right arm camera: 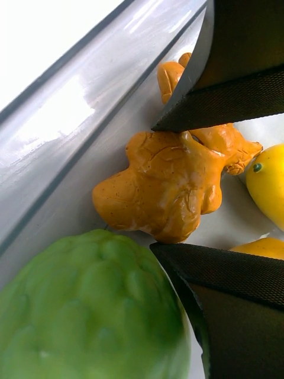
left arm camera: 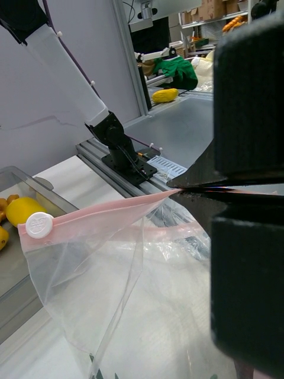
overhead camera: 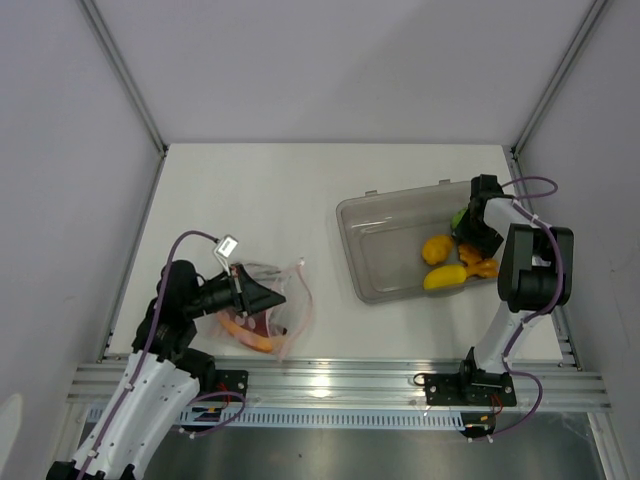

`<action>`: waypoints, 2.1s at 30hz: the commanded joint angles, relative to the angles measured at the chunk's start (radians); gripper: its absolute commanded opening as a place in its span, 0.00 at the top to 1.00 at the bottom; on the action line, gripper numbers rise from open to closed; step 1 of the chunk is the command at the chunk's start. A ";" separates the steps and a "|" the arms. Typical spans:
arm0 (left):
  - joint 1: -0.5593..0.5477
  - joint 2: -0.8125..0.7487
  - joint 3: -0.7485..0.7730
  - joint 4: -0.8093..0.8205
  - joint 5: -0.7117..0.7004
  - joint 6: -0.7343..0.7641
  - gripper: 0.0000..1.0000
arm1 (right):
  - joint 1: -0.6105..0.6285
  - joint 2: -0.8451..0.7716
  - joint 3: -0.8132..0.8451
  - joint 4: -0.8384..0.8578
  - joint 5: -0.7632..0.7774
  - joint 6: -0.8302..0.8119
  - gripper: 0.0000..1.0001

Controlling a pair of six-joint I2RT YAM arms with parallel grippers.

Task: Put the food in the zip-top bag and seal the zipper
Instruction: Pick up the fake fruit from the bin, then place the fake fruit in the zipper food storage bag.

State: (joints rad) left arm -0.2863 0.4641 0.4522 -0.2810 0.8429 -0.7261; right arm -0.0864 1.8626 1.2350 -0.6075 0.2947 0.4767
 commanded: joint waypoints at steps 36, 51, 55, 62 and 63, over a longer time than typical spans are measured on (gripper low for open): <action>-0.005 -0.104 0.250 -0.307 -0.093 -0.036 0.99 | 0.877 -0.865 -0.170 0.607 -0.868 0.206 1.00; -0.005 -0.134 0.293 -0.113 0.019 -0.279 0.99 | 1.202 -0.767 -0.264 1.088 -0.833 0.384 1.00; -0.005 -0.143 0.287 -0.061 0.022 -0.332 0.99 | 1.223 -0.737 -0.276 1.127 -0.806 0.408 1.00; -0.005 -0.160 0.258 0.002 0.022 -0.401 1.00 | 1.225 -0.737 -0.354 1.212 -0.657 0.450 1.00; -0.005 -0.163 0.253 0.020 0.022 -0.409 0.99 | 1.225 -0.738 -0.364 1.233 -0.632 0.457 0.99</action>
State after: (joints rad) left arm -0.2863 0.3168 0.7082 -0.3622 0.8459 -1.0725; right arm 1.1351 1.1305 0.8948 0.4973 -0.4362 0.9012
